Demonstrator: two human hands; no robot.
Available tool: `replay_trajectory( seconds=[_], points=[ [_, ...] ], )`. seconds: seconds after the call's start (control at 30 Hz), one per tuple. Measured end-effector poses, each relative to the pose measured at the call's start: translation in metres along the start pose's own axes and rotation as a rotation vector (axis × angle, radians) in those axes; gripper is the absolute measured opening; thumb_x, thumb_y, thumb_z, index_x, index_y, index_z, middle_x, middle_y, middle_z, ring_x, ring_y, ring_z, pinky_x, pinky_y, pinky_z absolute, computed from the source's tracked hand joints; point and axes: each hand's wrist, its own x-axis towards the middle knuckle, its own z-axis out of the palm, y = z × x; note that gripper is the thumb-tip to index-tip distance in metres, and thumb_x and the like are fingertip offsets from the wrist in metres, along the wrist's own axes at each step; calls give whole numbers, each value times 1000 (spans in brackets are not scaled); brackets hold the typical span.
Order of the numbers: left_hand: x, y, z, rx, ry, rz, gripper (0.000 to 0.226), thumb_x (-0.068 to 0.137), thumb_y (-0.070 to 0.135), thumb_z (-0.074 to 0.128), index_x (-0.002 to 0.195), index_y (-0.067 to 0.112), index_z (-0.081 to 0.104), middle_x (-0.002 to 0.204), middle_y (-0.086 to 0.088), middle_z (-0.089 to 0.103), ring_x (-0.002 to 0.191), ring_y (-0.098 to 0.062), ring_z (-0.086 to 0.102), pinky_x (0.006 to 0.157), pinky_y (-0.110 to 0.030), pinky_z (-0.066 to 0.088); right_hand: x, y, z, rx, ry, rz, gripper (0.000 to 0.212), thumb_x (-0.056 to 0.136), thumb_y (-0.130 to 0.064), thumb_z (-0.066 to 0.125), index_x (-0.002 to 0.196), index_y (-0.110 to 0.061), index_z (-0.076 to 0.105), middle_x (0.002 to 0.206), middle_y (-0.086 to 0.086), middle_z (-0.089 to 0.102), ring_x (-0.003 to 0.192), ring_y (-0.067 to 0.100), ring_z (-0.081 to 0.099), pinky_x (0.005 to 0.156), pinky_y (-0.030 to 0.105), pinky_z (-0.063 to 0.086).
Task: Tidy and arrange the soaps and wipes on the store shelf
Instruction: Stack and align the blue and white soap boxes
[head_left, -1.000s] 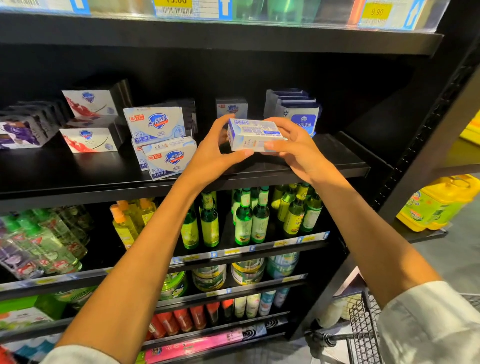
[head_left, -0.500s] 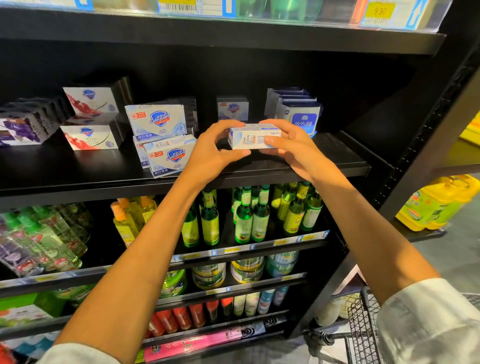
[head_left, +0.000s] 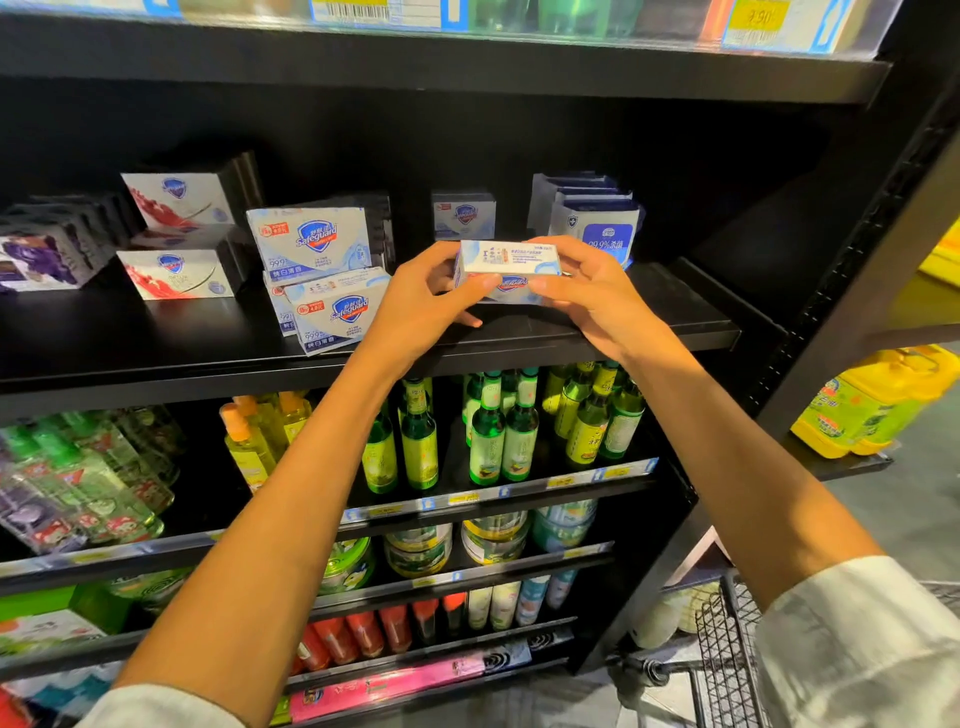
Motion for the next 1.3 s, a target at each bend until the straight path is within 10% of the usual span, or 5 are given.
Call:
replay_trajectory(
  seconds=[0.6, 0.8, 1.07, 1.3],
  points=[
    [-21, 16, 7, 228, 213, 85, 47, 89, 21, 82, 129, 18, 57, 118, 6, 70, 105, -1, 69, 82, -19, 59, 5, 5, 4, -107, -59, -1, 45, 93, -10, 76, 133, -19, 60, 123, -2, 75, 120, 16, 69, 102, 34, 57],
    [-43, 40, -17, 309, 385, 160, 44, 90, 31, 81, 127, 19, 60, 117, 8, 71, 107, -1, 69, 80, -19, 58, 5, 5, 2, -382, -192, 6, 43, 91, -26, 80, 132, -27, 67, 128, -22, 69, 123, -9, 59, 106, 15, 45],
    [-57, 49, -86, 480, 528, 89, 49, 84, 42, 84, 126, 23, 67, 124, 3, 68, 106, -10, 70, 88, -40, 62, 10, 12, 3, -739, -288, -35, 54, 77, -55, 85, 128, -50, 67, 137, -27, 60, 130, -1, 53, 115, 33, 42],
    [-60, 41, -101, 564, 562, 85, 48, 86, 37, 84, 125, 18, 63, 118, 4, 70, 98, -4, 67, 85, -30, 60, 9, 11, 4, -765, -307, -54, 48, 79, -47, 86, 124, -44, 71, 140, -22, 60, 129, 1, 54, 113, 29, 42]
  ],
)
